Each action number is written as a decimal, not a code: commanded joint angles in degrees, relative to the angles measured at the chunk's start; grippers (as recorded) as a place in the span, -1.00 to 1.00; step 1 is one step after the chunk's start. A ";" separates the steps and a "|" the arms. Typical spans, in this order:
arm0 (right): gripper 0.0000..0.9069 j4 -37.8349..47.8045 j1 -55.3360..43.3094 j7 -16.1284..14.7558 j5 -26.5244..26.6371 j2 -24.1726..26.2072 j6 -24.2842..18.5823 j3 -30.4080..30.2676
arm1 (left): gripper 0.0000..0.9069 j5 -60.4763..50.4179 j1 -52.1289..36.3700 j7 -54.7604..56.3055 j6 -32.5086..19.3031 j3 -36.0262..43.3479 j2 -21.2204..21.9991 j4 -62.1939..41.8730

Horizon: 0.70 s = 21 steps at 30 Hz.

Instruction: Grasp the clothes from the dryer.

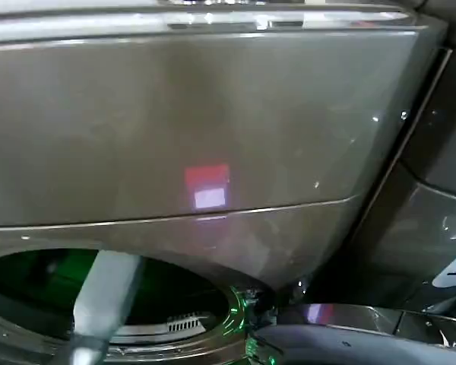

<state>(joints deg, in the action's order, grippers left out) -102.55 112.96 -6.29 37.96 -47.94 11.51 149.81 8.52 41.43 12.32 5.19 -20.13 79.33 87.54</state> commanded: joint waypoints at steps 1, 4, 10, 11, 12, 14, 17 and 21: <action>1.00 0.24 0.50 0.12 -0.19 0.16 -0.23 0.85 | -1.00 -1.08 11.77 7.08 -1.63 -1.86 1.56 10.48; 1.00 0.20 0.81 -0.10 -0.25 0.33 0.12 1.46 | -1.00 -1.01 13.80 7.04 -1.28 -2.40 2.23 12.07; 1.00 0.37 0.80 0.28 0.39 0.67 -0.41 1.40 | -1.00 -0.74 14.48 6.40 -1.03 -2.37 2.16 12.83; 1.00 0.42 0.64 0.27 0.36 0.67 -0.42 1.35 | -1.00 -0.74 14.42 6.39 -1.02 -2.38 2.17 12.89; 1.00 0.46 0.57 0.28 0.34 0.60 -0.43 1.35 | -1.00 -0.72 14.39 6.31 -0.95 -2.38 2.11 12.88; 1.00 0.61 0.55 0.24 0.28 0.52 -0.45 1.40 | -1.00 -0.75 14.26 6.29 -0.96 -2.40 2.06 12.83; 1.00 0.74 0.69 0.21 0.25 0.57 -0.51 1.58 | -1.00 -0.55 14.01 6.14 -0.80 -2.39 2.13 12.85; 1.00 0.75 0.77 0.23 0.23 0.53 -0.53 1.71 | -1.00 -0.39 14.08 5.82 -0.66 -2.20 2.13 12.95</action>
<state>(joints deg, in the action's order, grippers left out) -101.80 113.74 -6.08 38.13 -47.35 11.10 151.38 8.14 54.25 17.81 4.50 -22.37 81.29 99.46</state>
